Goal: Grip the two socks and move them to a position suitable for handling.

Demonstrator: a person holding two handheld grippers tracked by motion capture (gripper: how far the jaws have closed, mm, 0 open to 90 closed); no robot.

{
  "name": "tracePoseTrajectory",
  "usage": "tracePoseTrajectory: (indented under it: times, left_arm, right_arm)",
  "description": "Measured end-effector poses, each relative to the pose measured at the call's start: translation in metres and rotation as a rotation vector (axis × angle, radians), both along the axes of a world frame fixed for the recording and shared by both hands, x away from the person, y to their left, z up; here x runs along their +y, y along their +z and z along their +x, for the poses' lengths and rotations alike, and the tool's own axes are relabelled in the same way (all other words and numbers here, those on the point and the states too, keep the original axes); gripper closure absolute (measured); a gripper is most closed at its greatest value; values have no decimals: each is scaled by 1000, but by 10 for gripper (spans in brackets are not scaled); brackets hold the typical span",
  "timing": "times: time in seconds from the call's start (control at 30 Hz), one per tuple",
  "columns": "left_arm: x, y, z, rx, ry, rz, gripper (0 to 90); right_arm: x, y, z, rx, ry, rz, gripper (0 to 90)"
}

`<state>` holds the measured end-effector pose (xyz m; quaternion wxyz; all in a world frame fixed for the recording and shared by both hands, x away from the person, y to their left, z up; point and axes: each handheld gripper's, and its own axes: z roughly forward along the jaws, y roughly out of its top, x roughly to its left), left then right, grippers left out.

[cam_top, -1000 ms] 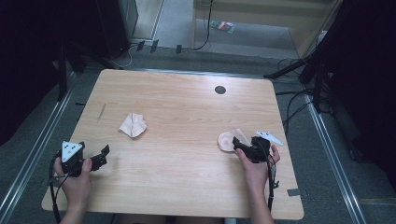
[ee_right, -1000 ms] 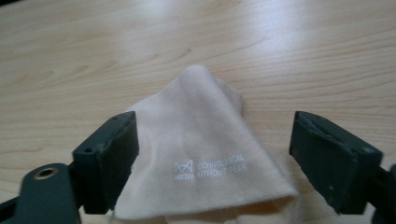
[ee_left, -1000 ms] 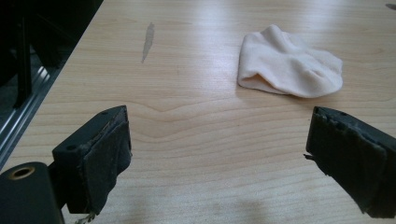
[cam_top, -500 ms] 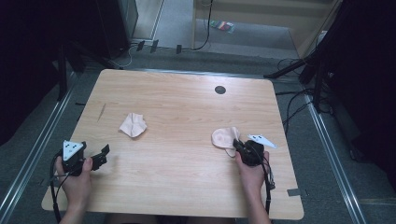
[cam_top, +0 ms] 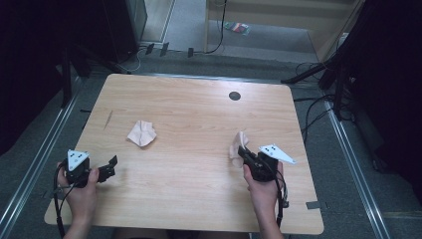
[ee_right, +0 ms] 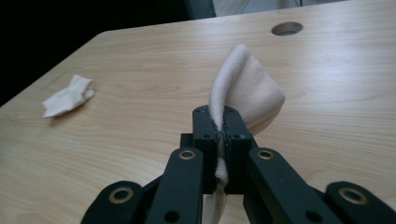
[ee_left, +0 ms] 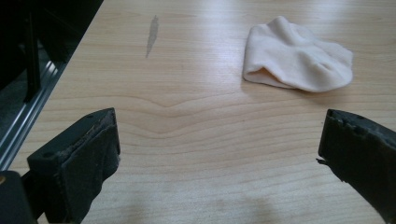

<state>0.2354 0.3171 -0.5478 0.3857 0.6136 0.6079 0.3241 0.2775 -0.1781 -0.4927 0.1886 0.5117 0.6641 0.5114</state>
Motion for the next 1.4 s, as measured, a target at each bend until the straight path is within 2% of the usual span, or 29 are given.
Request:
tracePoseTrajectory:
  times: [0.13,0.2,0.3,0.37,0.4,0.43,0.47,0.5,0.57,0.6,0.63,0.7,0.73,0.8,0.83,0.87,0.9,0.93,0.97,1.0,1.03,1.1,1.17,1.2,1.23,1.27,1.33,1.4]
  left_arm:
    - [-3,2,0,-2,-10,3,0]
    - [-4,4,-1,-13,-17,-18,0]
    - [-12,10,-4,-31,-38,-21,0]
    - [-20,13,-6,-42,-65,-14,0]
    - [-20,13,-6,-42,-65,-14,0]
    - [-28,16,-8,-50,-83,-22,0]
    - [-28,16,-8,-50,-83,-22,0]
    - [-36,18,-10,-59,-112,-27,0]
    - [-45,21,-13,-65,-142,-30,0]
    - [-45,21,-13,-65,-142,-30,0]
    - [-55,23,-15,-75,-169,-30,0]
    - [-64,24,-17,-72,-205,-36,0]
    - [-67,24,-17,-72,-215,-37,0]
    - [-73,23,-18,-68,-233,-39,0]
    - [-80,22,-18,-60,-259,-35,0]
    - [-84,21,-18,-50,-268,-33,0]
    - [-89,20,-18,-40,-274,-28,0]
    - [-89,20,-18,-40,-274,-28,0]
    - [-97,18,-17,-15,-284,-13,0]
    - [-97,18,-17,-15,-284,-13,0]
    - [-106,15,-15,11,-316,-15,0]
    - [-113,13,-14,37,-334,-10,23]
    - [-120,10,-12,59,-350,-16,75]
    - [-120,10,-12,59,-350,-16,94]
    - [-124,9,-11,75,-366,-36,94]
    - [-129,8,-9,92,-393,-47,158]
    - [-135,6,-7,110,-423,-55,216]
    - [-138,5,-5,117,-438,-58,339]
  right_arm:
    - [16,11,-13,-20,54,-3,883]
    - [25,16,-20,-28,80,5,883]
    - [40,18,-30,-21,133,42,882]
    - [53,17,-36,-9,166,55,882]
    - [53,17,-36,-9,166,55,882]
    - [70,13,-43,2,214,52,882]
    - [75,12,-45,4,231,53,882]
    - [84,9,-48,12,259,60,882]
    - [95,5,-52,30,292,70,882]
    - [95,5,-52,30,292,70,882]
    - [108,-2,-56,55,337,76,882]
    - [114,-9,-57,76,362,89,882]
    - [117,-14,-57,97,365,89,882]
    - [118,-16,-57,105,364,83,882]
    - [119,-24,-54,123,362,50,872]
    - [119,-26,-53,123,360,38,839]
    - [117,-28,-52,126,351,29,730]
    - [117,-28,-52,126,351,29,730]
    - [113,-27,-49,126,341,36,528]
    - [113,-27,-49,126,341,36,528]
    - [104,-20,-47,93,330,56,461]
    - [94,-14,-46,72,299,70,448]
    - [80,-9,-46,70,246,70,449]
    - [80,-9,-46,70,246,70,449]
    - [73,-8,-48,92,207,71,445]
    - [61,-14,-55,146,154,70,408]
    - [58,-25,-63,184,154,62,400]
    - [62,-38,-67,233,176,27,391]
